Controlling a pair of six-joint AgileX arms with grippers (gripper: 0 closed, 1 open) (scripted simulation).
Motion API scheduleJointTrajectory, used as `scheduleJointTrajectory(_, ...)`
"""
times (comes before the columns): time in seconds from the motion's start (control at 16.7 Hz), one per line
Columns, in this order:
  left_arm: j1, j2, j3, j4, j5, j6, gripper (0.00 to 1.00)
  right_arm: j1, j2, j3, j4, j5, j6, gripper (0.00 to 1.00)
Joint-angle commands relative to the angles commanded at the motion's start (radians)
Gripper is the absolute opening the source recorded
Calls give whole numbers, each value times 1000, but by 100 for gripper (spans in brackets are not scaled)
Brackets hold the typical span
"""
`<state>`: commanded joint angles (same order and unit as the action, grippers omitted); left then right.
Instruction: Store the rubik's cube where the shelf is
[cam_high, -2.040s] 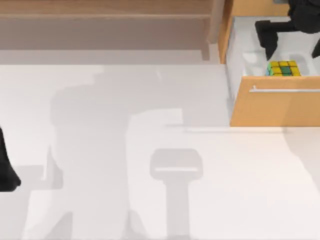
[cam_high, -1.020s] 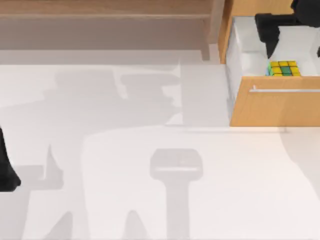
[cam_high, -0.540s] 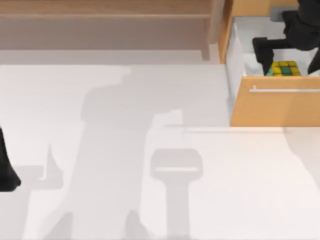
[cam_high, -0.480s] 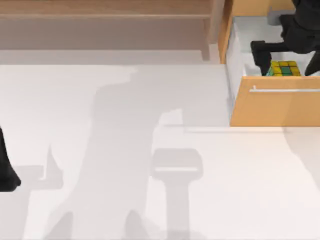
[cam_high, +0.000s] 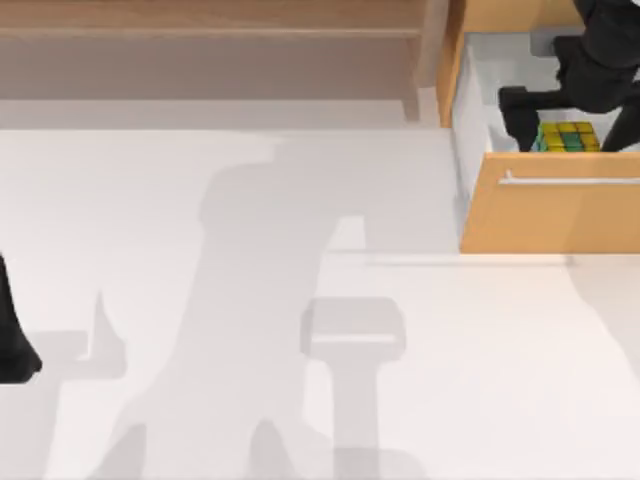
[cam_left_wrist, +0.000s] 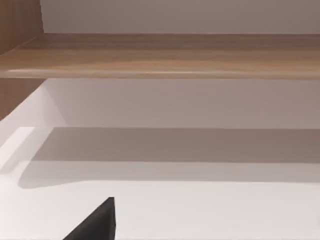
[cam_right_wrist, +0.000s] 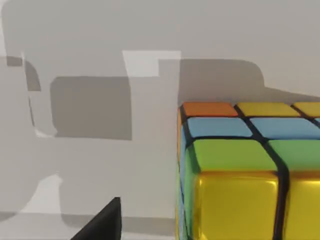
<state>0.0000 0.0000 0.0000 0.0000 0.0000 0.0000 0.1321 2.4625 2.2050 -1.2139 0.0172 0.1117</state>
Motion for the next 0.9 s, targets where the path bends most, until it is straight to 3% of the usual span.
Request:
scheduleJointTrajectory(0.66,0,0,0,0,0,0,100,0,0,0,0,0,0,2)
scheduleJointTrajectory(0.9,0,0,0,0,0,0,100,0,0,0,0,0,0,0)
